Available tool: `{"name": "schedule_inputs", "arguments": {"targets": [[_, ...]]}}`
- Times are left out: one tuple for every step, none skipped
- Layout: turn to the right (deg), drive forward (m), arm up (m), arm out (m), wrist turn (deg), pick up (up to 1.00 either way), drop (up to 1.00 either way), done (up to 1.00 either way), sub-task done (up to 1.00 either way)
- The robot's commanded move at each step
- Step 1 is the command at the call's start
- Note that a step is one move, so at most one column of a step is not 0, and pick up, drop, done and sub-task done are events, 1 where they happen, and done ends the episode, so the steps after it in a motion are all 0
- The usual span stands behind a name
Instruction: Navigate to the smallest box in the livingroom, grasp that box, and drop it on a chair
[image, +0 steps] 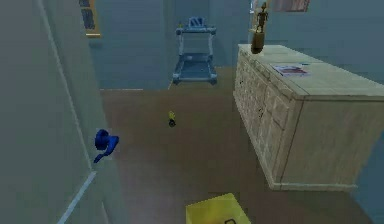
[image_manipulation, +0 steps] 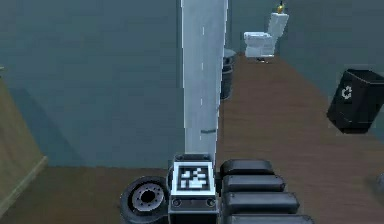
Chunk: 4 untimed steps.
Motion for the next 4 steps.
{"name": "schedule_inputs", "arguments": {"targets": [[0.0, 1.00, 0.00, 0.00, 0.0, 0.00, 0.00, 0.00, 0.00], [18.0, 0.00, 0.00, 0.00, 0.0, 0.00, 0.00, 0.00, 0.00], [0.0, 0.05, 0.00, 0.00, 0.0, 0.00, 0.00, 0.00, 0.00], [-45.0, 0.00, 0.00, 0.00, 0.0, 0.00, 0.00, 0.00, 0.00]]}}
